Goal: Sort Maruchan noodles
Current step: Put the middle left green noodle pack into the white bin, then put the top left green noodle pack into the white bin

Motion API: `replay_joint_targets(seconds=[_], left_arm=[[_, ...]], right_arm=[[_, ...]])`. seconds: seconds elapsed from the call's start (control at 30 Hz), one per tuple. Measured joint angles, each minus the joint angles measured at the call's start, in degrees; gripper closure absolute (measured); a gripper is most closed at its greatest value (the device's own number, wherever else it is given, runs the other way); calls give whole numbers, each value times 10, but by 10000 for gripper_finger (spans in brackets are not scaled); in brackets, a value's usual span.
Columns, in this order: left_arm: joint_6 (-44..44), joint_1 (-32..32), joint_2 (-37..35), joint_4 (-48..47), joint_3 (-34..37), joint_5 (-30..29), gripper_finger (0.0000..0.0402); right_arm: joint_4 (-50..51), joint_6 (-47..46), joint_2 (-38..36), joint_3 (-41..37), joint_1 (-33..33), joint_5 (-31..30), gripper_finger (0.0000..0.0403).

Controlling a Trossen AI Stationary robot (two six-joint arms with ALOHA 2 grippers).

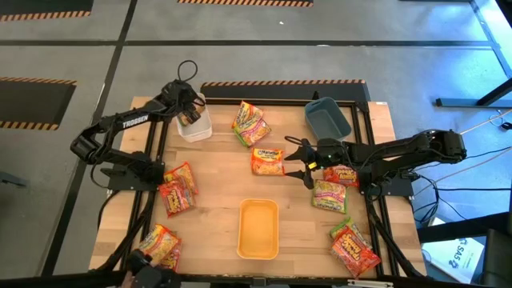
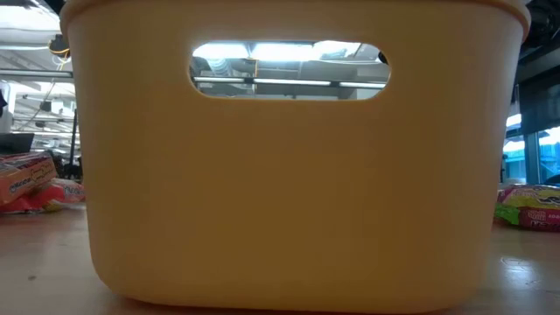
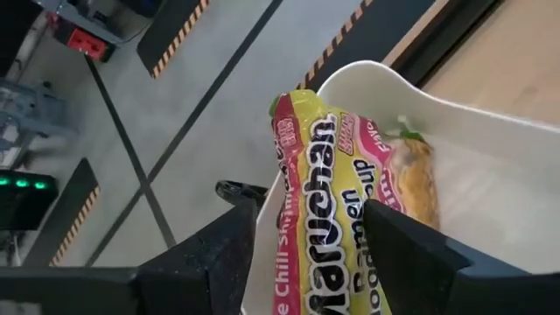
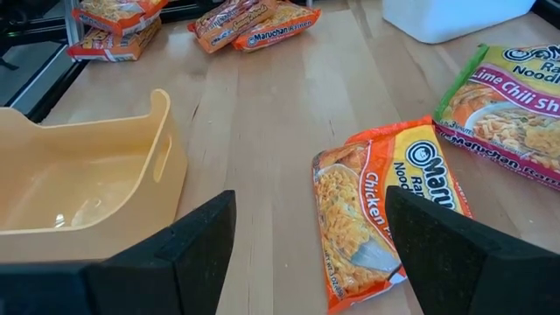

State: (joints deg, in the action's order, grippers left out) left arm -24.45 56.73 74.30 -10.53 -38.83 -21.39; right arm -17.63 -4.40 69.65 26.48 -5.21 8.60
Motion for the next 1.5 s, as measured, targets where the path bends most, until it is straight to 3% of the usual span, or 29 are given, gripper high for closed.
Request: replay_joint_targets(seconds=[0.2, 0.4, 0.53, 0.7, 0.8, 0.97, 1.2, 1.33, 1.5], left_arm=[[13, -16, 0, -6, -5, 14, 194], [65, -42, 0, -60, -58, 27, 194], [122, -66, -1, -107, -106, 107, 194], [206, -113, -1, -102, -124, 253, 194], [254, -155, -1, -81, -119, 290, 194], [314, -232, -1, -60, -100, 253, 194], [362, -332, -1, -57, -74, 181, 194], [392, -371, -1, -22, -58, 122, 194], [401, -399, -1, 44, -36, 114, 194]], right_arm=[[-7, 0, 0, 0, 0, 0, 128], [-7, 0, 0, 0, 0, 0, 128], [-7, 0, 0, 0, 0, 0, 128], [-7, -12, 0, 0, -1, -15, 128], [-5, -18, 0, 0, -1, -30, 128], [-4, -45, 0, 0, -2, -74, 128], [2, -44, 0, 0, -1, -83, 128], [2, -43, 0, 0, -1, -132, 128], [-13, -43, 15, 0, -2, -145, 128]])
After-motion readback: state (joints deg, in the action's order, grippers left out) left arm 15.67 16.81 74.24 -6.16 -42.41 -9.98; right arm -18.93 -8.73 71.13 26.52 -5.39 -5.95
